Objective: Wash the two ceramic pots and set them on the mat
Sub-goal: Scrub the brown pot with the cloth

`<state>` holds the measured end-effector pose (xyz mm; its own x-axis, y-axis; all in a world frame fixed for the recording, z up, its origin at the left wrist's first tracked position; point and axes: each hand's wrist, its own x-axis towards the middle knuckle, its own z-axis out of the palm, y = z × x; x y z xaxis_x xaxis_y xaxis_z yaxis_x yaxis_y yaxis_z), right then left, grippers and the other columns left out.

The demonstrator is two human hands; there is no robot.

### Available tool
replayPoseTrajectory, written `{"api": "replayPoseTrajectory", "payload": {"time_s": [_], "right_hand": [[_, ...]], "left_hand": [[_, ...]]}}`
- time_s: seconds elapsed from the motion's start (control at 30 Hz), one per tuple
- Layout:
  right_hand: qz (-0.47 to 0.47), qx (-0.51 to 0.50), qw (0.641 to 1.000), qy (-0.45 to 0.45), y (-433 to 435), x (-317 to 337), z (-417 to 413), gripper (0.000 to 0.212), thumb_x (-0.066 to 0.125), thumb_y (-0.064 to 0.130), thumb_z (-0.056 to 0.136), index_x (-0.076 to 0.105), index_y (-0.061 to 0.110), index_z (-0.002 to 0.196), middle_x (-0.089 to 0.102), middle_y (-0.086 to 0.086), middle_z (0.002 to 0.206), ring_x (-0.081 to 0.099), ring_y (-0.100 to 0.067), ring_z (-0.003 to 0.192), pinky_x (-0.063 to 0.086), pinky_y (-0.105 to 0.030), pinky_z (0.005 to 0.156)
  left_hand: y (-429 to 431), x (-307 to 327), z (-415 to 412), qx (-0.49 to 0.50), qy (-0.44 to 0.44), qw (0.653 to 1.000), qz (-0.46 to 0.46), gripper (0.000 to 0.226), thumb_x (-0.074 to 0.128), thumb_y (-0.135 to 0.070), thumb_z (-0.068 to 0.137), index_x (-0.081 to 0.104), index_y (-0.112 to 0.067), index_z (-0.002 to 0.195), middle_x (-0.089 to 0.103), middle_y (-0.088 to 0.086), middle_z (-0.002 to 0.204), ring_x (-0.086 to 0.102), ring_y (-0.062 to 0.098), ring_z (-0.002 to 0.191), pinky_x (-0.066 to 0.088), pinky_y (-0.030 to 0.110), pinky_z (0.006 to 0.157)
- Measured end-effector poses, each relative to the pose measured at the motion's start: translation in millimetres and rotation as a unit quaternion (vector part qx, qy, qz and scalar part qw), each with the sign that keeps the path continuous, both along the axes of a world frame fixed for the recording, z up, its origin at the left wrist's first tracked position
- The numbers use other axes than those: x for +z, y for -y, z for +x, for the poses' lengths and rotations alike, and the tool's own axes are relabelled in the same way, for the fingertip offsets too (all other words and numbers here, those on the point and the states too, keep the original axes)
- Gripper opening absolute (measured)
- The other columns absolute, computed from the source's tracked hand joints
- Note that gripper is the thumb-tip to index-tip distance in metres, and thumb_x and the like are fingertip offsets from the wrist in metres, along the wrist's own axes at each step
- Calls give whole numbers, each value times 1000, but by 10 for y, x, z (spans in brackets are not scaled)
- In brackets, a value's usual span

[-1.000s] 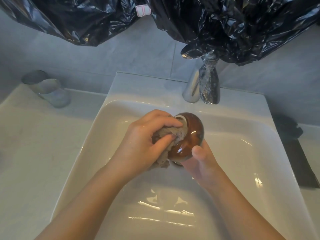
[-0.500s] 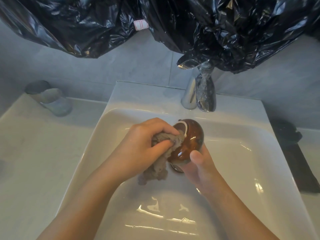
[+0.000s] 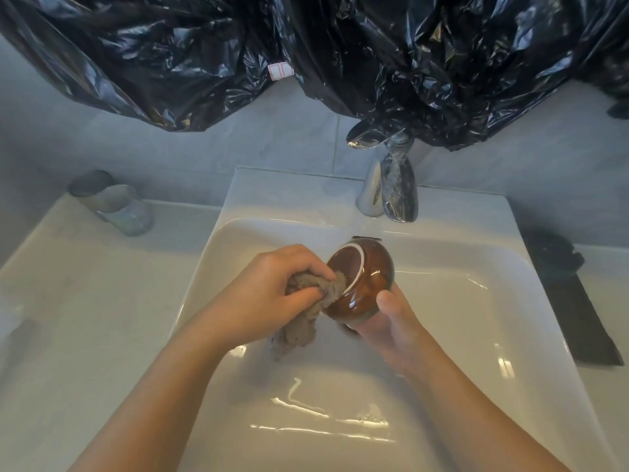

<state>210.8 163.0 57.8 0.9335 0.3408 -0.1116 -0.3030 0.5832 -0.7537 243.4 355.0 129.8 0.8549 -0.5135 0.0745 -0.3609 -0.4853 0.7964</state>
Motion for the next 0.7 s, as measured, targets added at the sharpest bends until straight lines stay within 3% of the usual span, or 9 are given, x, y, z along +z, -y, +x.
{"api": "replayPoseTrajectory", "payload": {"time_s": [0.07, 0.23, 0.4, 0.47, 0.5, 0.57, 0.63, 0.7], "right_hand": [[3, 22, 1000, -6, -51, 42, -2, 109, 83, 45, 72, 24, -7, 146, 44, -28, 136, 45, -40, 124, 34, -59, 108], [-10, 45, 999, -24, -118, 246, -12, 113, 89, 42, 65, 27, -2, 148, 53, -23, 129, 56, -37, 116, 48, -51, 99], [-7, 24, 999, -35, -232, 378, -86, 116, 91, 38, 60, 27, 1, 149, 54, -20, 127, 58, -34, 112, 50, -53, 94], [-11, 18, 999, -41, -308, 423, -123, 115, 91, 38, 61, 27, 1, 148, 52, -20, 127, 58, -33, 112, 51, -50, 92], [-8, 17, 999, -43, -345, 437, -143, 114, 91, 37, 61, 28, 1, 148, 51, -20, 128, 58, -33, 112, 52, -49, 91], [-2, 18, 999, -45, -417, 441, -177, 108, 91, 36, 62, 32, 3, 146, 50, -20, 128, 58, -33, 112, 52, -47, 89], [1, 16, 999, -47, -482, 431, -204, 98, 90, 34, 64, 38, 8, 143, 53, -19, 127, 58, -32, 112, 52, -47, 89], [0, 15, 999, -51, -535, 420, -223, 96, 90, 33, 66, 38, 8, 142, 54, -18, 126, 58, -32, 112, 52, -47, 89]], "left_hand": [[-124, 89, -56, 8, -16, 1000, -25, 24, 62, -24, 75, 73, -24, 96, 65, -12, 97, 62, 6, 96, 47, 17, 84], [-698, 299, -120, 145, 25, 987, -61, 23, 63, -15, 77, 68, -28, 96, 63, -18, 101, 60, -4, 93, 47, 11, 82], [-1315, 223, -50, 366, 21, 928, -61, 32, 63, -2, 87, 64, -33, 91, 65, -9, 91, 60, 7, 82, 51, 32, 84], [-1401, 139, -35, 392, 8, 918, -65, 25, 60, 2, 88, 66, -20, 98, 62, 0, 88, 61, 0, 74, 53, 21, 78], [-1408, 84, -36, 396, -8, 915, -74, 23, 57, 4, 89, 64, -13, 104, 60, 1, 84, 61, -7, 66, 50, 8, 66], [-1439, -102, -53, 385, -34, 920, -65, 23, 53, 10, 90, 60, -6, 106, 55, -1, 78, 58, -17, 59, 41, -1, 50], [-1523, -368, -55, 375, -39, 926, -37, 26, 55, 15, 86, 60, -3, 105, 56, 5, 82, 64, -5, 72, 40, -2, 58], [-1659, -694, 2, 372, -40, 927, 17, 30, 64, 13, 81, 65, 1, 108, 60, 17, 104, 62, 22, 95, 40, 5, 79]]}}
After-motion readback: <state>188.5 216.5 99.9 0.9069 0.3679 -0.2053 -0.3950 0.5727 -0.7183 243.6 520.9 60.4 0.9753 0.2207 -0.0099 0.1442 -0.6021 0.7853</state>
